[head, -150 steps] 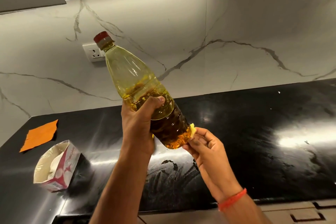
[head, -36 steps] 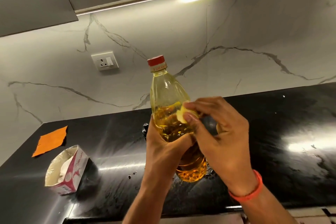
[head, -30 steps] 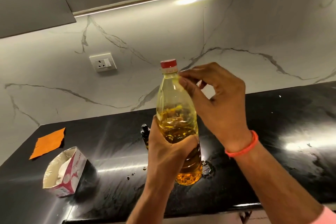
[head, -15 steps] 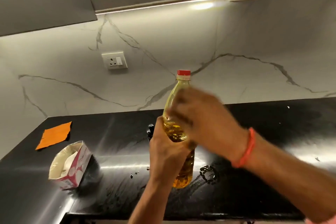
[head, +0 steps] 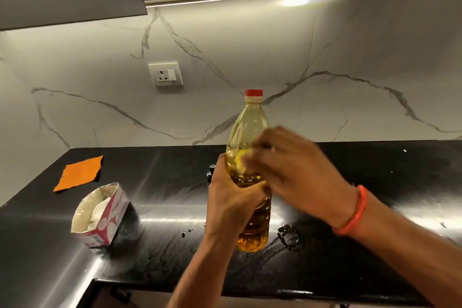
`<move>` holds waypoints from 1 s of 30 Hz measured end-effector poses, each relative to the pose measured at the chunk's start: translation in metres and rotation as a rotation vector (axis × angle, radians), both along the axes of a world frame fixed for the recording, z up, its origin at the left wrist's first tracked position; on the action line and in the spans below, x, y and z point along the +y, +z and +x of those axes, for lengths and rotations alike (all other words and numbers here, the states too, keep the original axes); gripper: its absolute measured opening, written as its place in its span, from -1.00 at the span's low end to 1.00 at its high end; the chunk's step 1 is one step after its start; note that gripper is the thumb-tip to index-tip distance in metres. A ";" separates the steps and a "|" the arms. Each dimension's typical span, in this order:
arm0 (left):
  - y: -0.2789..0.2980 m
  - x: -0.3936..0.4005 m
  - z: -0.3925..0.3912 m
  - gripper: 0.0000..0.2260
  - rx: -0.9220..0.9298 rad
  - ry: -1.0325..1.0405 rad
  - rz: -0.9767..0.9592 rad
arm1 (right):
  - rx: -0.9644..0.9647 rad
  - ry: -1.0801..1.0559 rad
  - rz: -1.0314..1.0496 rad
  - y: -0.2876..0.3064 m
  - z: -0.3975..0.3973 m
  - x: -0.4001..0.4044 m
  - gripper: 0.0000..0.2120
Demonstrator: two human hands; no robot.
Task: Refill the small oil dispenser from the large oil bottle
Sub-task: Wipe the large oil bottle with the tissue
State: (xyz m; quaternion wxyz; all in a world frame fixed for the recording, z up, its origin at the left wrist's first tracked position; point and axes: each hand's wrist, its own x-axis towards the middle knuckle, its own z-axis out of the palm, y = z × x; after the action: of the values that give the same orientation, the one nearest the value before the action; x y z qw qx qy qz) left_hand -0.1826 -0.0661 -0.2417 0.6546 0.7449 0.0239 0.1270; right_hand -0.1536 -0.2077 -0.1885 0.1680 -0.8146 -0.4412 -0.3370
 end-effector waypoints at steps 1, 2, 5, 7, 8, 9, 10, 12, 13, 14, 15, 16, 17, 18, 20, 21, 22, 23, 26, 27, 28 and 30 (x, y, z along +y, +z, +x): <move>0.001 0.000 0.000 -0.51 0.008 0.000 -0.007 | 0.008 -0.026 0.112 0.008 0.009 -0.003 -0.85; 0.002 -0.001 0.000 -0.49 0.014 -0.002 -0.014 | 0.021 -0.053 0.206 0.014 0.015 -0.004 -0.85; 0.003 -0.002 0.002 -0.49 0.046 -0.025 -0.099 | 0.070 -0.045 0.264 0.000 0.015 0.001 -0.83; 0.001 0.003 0.005 -0.52 0.036 -0.035 -0.119 | 0.105 0.019 0.208 -0.024 -0.001 0.005 -0.84; -0.001 0.006 0.005 -0.54 0.020 -0.034 -0.101 | 0.111 0.052 0.193 -0.035 -0.008 0.004 -0.84; -0.003 0.007 0.005 -0.55 0.005 -0.035 -0.088 | 0.108 0.077 0.184 -0.042 -0.012 0.003 -0.83; -0.004 0.009 0.003 -0.55 -0.001 -0.039 -0.084 | 0.107 0.088 0.176 -0.045 -0.011 0.002 -0.81; -0.006 0.009 0.001 -0.52 0.013 -0.048 -0.132 | 0.089 0.059 0.184 -0.039 -0.002 0.000 -0.77; -0.006 0.009 0.000 -0.49 0.022 -0.049 -0.158 | 0.088 0.032 0.214 -0.034 0.004 -0.001 -0.76; -0.005 0.010 0.000 -0.47 0.022 -0.045 -0.175 | 0.098 0.007 0.266 -0.028 0.011 -0.002 -0.76; -0.003 0.009 0.001 -0.45 0.022 -0.047 -0.190 | 0.119 -0.018 0.332 -0.023 0.017 -0.005 -0.78; -0.001 0.008 0.001 -0.43 0.018 -0.054 -0.201 | 0.156 -0.032 0.406 -0.020 0.021 -0.007 -0.82; 0.001 0.008 0.002 -0.42 0.008 -0.062 -0.215 | 0.210 -0.030 0.472 -0.022 0.021 -0.009 -0.85; 0.003 0.009 0.002 -0.40 -0.005 -0.068 -0.233 | 0.277 -0.018 0.512 -0.028 0.018 -0.009 -0.88; 0.005 0.012 0.001 -0.35 -0.045 -0.077 -0.275 | 0.380 0.010 0.528 -0.053 0.005 -0.007 -0.91; 0.006 0.015 0.001 -0.32 -0.068 -0.068 -0.282 | 0.420 0.013 0.534 -0.066 -0.002 -0.007 -0.91; 0.007 0.016 0.001 -0.29 -0.085 -0.056 -0.277 | 0.461 0.007 0.550 -0.077 -0.007 -0.008 -0.91; 0.007 0.016 0.002 -0.27 -0.091 -0.047 -0.266 | 0.488 -0.008 0.569 -0.083 -0.007 -0.009 -0.91; 0.002 0.011 0.002 -0.25 -0.062 -0.078 -0.256 | 0.461 -0.056 0.634 -0.070 0.002 -0.005 -0.93; 0.000 0.008 0.003 -0.26 -0.055 -0.096 -0.265 | 0.433 -0.069 0.675 -0.058 0.007 -0.003 -0.94; -0.003 0.005 0.002 -0.27 -0.050 -0.115 -0.278 | 0.403 -0.070 0.716 -0.044 0.011 0.001 -0.95; -0.007 0.001 0.001 -0.30 -0.045 -0.164 -0.288 | 0.388 -0.023 0.781 -0.019 0.020 0.008 -0.92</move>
State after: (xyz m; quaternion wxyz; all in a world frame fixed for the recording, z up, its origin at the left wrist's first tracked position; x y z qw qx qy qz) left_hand -0.1818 -0.0656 -0.2491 0.7632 0.6396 -0.0337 0.0850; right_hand -0.1334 -0.2000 -0.2080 0.5396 -0.7430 -0.2316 -0.3211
